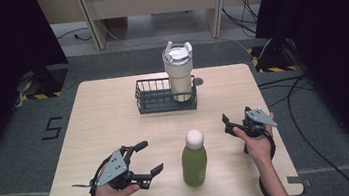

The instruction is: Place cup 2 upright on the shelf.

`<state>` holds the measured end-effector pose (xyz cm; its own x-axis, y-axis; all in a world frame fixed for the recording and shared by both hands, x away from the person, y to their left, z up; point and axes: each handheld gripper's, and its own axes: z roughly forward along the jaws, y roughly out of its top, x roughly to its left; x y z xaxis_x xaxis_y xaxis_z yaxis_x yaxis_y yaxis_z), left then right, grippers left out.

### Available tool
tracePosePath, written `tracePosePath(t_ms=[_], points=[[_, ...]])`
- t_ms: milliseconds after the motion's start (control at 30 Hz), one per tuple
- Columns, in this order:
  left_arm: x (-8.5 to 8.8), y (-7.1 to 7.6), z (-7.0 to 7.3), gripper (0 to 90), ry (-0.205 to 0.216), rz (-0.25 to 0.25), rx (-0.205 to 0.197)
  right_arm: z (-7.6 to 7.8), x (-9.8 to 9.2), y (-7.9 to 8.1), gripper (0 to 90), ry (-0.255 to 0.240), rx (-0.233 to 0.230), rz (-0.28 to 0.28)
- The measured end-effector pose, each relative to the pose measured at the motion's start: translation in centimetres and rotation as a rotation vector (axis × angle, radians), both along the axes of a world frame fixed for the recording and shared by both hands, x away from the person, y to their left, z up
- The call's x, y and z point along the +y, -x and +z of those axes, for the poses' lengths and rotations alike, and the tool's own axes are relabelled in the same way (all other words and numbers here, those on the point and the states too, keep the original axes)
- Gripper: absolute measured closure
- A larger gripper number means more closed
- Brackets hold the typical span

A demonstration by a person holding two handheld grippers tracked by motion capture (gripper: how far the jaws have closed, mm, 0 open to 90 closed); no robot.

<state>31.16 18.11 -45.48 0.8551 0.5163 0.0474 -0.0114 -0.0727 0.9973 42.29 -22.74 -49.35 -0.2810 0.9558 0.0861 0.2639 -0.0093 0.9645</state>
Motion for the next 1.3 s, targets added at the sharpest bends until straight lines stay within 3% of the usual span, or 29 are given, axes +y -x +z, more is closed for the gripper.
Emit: tracePosePath(t_ms=[633, 1300], points=[[-3.7, 0.2, 1.5, 14.6, 0.006, -0.128, -0.013, -0.2, -0.1, -0.1, 4.8, 0.008, 0.005, 0.000], [-6.7, 0.0, 2.0, 14.4, -0.011, -0.200, -0.020, -0.3, 0.0, -0.1, 5.0, 0.010, 0.011, 0.001]])
